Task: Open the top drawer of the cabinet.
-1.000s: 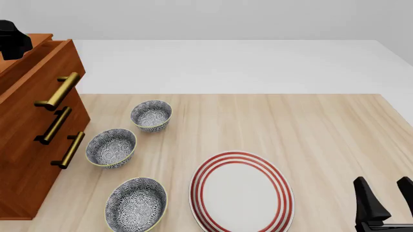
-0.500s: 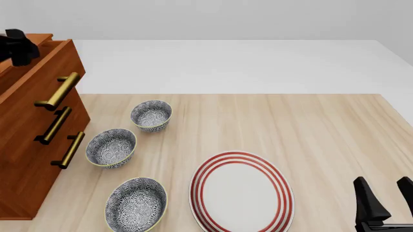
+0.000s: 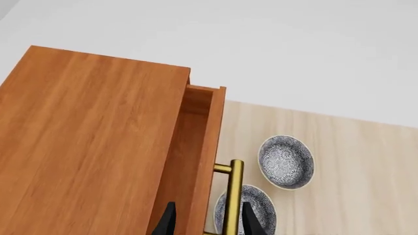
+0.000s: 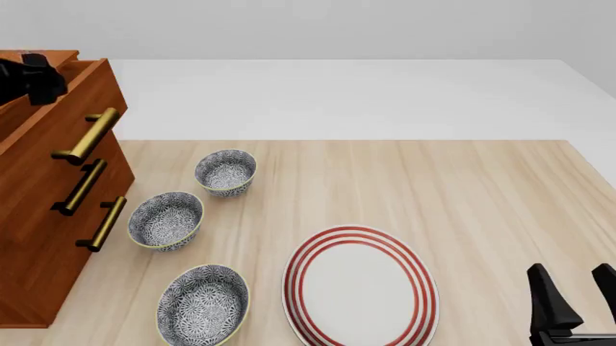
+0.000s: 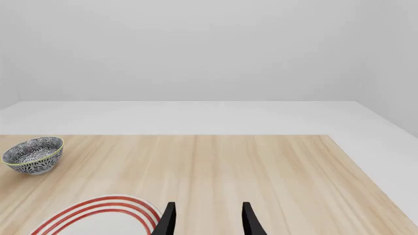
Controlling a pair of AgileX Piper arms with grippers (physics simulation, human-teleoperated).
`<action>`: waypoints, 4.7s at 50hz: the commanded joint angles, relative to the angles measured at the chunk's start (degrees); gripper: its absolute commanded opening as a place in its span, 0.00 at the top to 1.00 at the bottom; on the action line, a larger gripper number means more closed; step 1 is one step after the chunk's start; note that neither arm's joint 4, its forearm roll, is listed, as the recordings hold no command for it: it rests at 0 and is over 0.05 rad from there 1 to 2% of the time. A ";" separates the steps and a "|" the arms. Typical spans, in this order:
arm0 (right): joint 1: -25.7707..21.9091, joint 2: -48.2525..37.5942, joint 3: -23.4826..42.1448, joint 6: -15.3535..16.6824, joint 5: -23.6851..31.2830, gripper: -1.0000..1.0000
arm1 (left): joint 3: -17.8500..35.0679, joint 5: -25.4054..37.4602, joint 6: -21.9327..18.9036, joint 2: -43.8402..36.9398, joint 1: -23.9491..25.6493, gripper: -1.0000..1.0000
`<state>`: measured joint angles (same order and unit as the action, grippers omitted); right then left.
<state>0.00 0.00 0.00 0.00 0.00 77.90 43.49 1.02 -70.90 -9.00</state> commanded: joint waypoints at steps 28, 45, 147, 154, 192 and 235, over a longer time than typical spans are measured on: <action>0.00 0.00 0.00 0.00 0.00 0.00 | -1.86 -2.51 -0.50 -2.61 -1.02 0.00; 0.00 0.00 0.00 0.00 0.00 0.00 | -3.47 -4.16 -0.19 -4.11 -0.76 0.00; 0.00 0.00 0.00 0.00 0.00 0.00 | -6.74 -5.79 2.12 -9.91 3.77 0.00; 0.00 0.00 0.00 0.00 0.00 0.00 | -6.90 -5.54 2.51 -9.63 4.37 0.00; 0.00 0.00 0.00 0.00 0.00 0.00 | -8.79 -5.05 5.25 -8.09 8.44 0.00; 0.00 0.00 0.00 0.00 0.00 0.00 | -9.96 -4.30 10.19 -7.06 15.17 0.00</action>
<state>0.00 0.00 0.00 0.00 0.00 72.09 37.83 10.85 -77.59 3.72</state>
